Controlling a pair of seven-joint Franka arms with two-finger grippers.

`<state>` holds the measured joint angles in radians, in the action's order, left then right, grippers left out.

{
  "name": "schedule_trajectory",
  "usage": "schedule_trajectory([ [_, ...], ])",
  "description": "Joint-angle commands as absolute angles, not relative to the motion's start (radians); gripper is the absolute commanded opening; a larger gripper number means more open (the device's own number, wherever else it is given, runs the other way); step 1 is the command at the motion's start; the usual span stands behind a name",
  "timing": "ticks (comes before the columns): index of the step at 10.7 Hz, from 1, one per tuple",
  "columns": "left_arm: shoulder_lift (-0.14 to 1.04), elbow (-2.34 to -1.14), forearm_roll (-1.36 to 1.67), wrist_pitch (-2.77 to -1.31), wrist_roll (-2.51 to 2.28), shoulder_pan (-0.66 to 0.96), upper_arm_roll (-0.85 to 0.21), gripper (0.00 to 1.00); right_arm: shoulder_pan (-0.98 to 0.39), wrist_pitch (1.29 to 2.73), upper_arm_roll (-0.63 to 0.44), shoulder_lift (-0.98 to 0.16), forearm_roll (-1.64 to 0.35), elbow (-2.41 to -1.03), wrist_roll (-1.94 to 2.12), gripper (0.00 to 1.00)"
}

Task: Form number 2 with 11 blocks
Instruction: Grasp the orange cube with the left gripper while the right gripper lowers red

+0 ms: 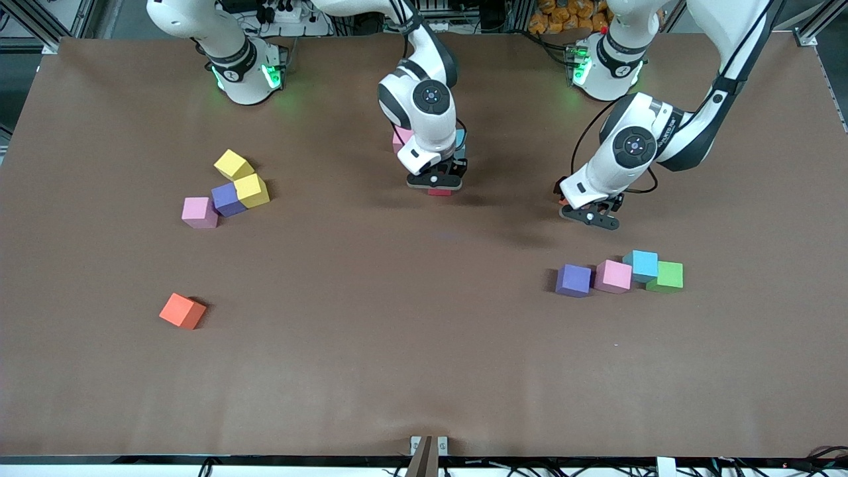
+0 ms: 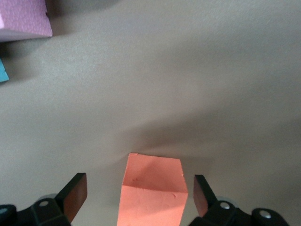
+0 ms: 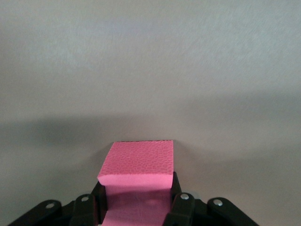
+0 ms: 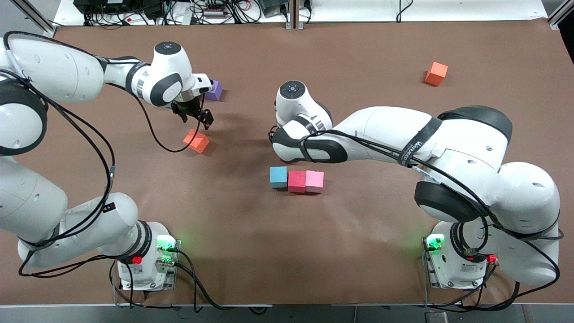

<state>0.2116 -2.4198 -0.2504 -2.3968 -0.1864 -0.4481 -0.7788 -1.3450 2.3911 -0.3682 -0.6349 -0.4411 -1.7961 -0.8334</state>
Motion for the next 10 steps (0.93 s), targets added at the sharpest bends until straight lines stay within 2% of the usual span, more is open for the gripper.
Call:
schedule_trajectory([
  [1,0.181,-2.462,-0.27,-2.425,-0.17,-0.469,-0.792,1.0,-1.368,2.381,-0.364,-0.655,-0.492,-1.773,-0.85,0.15],
  [10,0.164,-2.51,-0.268,-2.444,-0.179,-0.471,-0.793,1.0,-1.399,2.382,-0.348,-0.673,-0.492,-1.779,-0.845,0.17],
])
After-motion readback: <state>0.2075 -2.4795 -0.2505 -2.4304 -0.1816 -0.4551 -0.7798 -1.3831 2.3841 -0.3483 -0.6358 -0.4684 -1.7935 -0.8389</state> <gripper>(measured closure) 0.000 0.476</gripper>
